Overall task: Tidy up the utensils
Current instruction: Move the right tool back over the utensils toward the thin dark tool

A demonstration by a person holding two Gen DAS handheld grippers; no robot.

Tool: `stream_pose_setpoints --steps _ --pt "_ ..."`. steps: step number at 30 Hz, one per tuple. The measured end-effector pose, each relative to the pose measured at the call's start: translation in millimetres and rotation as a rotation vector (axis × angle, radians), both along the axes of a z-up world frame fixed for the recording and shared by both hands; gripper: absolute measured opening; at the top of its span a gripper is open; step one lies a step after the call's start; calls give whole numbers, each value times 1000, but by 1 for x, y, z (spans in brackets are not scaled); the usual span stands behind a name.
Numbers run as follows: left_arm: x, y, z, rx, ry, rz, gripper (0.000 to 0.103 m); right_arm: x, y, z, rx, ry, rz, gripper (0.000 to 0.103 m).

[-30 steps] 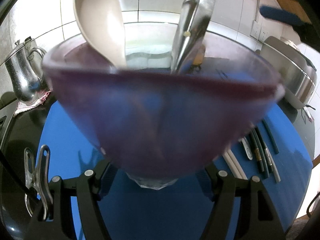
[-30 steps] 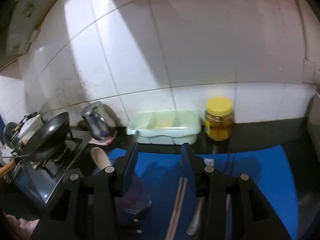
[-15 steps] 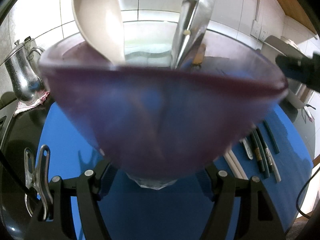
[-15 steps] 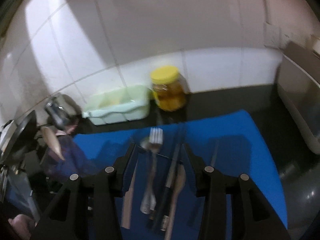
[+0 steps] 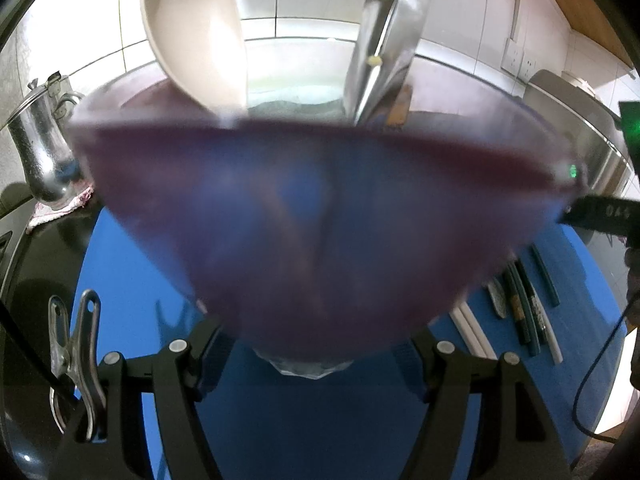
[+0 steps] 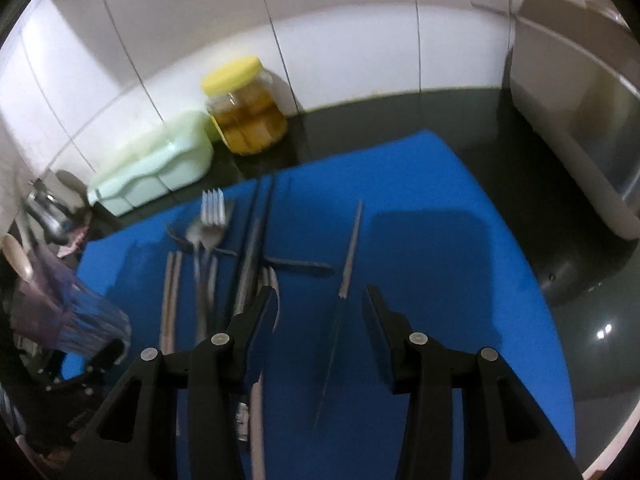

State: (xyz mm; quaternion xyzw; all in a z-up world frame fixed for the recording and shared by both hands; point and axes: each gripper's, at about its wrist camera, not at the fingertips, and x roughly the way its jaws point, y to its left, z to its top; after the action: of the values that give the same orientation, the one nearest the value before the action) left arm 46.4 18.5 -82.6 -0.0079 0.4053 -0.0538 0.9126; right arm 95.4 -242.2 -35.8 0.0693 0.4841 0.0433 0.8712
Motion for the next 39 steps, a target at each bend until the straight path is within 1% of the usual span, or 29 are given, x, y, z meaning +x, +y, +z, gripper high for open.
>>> stream_pose_setpoints --steps 3,8,11,14,17,19,21,27,32,37,39 --pt "0 1 0 0 1 0 74 4 -4 -11 -7 38 -9 45" --pt "0 1 0 0 1 0 74 13 -9 -22 -44 81 -11 40" --pt "-1 1 0 -2 1 0 74 19 -8 -29 -61 112 0 35" --pt "-1 2 -1 -2 1 0 74 25 -2 -30 -110 122 20 29" --pt "0 1 0 -2 1 -1 74 29 6 -30 -175 134 69 20" --pt "0 0 0 -2 2 -1 74 29 10 -30 -201 136 111 11" --pt "0 1 0 -1 2 -1 74 28 14 -29 -213 143 142 9" --pt "1 1 0 -2 2 -1 74 18 11 -27 -218 181 208 8" --pt "0 1 0 -2 3 -1 74 15 8 -25 -242 262 271 8" --pt "0 1 0 -2 3 -1 74 26 9 -23 -239 357 304 9" --pt "1 0 0 -2 3 -1 74 30 11 -22 -243 372 316 9"
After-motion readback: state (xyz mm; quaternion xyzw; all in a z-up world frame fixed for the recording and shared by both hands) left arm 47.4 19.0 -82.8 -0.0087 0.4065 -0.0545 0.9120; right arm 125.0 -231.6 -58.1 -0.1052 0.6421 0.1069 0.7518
